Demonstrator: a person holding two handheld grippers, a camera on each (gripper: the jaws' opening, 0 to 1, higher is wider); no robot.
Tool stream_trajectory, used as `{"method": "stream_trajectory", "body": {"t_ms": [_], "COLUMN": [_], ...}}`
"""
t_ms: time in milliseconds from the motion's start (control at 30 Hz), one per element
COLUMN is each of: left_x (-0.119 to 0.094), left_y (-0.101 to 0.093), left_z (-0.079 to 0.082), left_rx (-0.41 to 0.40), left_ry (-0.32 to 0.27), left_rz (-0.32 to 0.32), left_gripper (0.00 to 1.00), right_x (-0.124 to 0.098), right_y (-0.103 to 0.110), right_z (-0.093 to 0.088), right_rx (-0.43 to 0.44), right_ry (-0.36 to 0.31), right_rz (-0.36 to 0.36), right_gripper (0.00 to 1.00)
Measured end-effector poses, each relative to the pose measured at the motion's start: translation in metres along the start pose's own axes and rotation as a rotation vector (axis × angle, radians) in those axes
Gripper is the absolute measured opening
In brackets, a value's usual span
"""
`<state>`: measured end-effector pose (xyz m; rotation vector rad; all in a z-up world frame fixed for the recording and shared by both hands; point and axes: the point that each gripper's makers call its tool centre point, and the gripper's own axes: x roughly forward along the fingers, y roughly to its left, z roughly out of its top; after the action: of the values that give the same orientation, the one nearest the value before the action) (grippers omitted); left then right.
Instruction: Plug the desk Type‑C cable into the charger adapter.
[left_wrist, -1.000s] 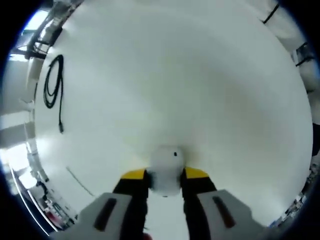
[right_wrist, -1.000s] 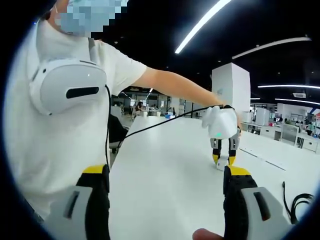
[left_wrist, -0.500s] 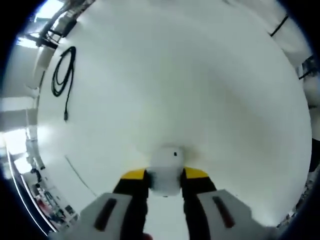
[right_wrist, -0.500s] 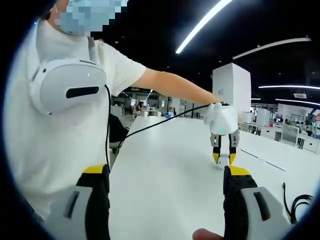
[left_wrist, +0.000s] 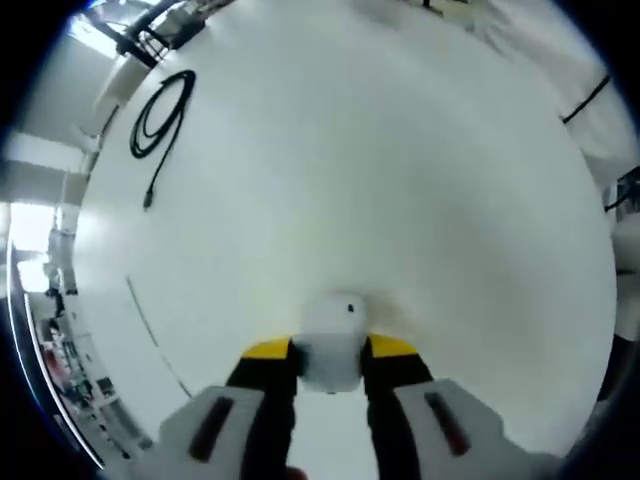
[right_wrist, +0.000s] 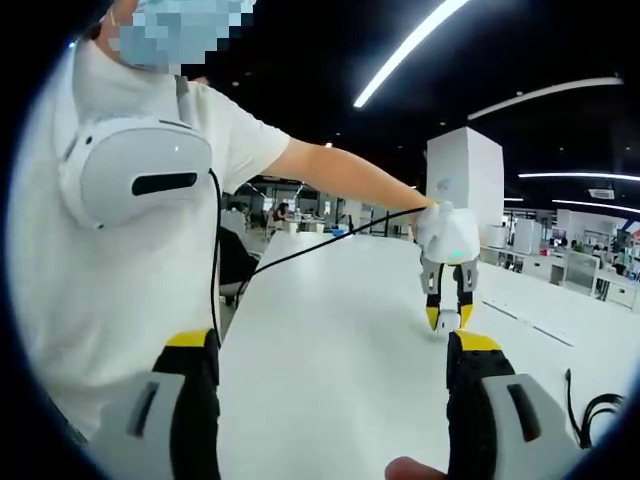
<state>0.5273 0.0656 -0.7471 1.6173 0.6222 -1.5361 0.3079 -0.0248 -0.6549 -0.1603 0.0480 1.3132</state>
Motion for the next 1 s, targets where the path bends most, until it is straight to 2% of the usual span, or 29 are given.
{"method": "stream_trajectory", "body": {"t_ms": [333,533,1000], "left_x": [-0.01,-0.013,-0.028], "left_y": [0.003,0.0,-0.021], "left_z": [-0.003,-0.004,0.001], "left_rx": [-0.096,-0.111,-0.165], "left_ry": [-0.026,-0.032,-0.056], "left_rz": [0.021,0.025,0.034], "left_gripper": [0.23,0.23,0.23], "right_x": [0.002,0.002,0.006], "right_y": [0.003,0.005,0.008], "right_z": [0.003,0.005,0.009], "right_rx": [-0.008,-0.013,-0.029], "right_ry": [0.0,0.002,0.004], "right_rz": [0.006,0.01,0.018], "right_gripper": [0.96,0.96,0.96]}}
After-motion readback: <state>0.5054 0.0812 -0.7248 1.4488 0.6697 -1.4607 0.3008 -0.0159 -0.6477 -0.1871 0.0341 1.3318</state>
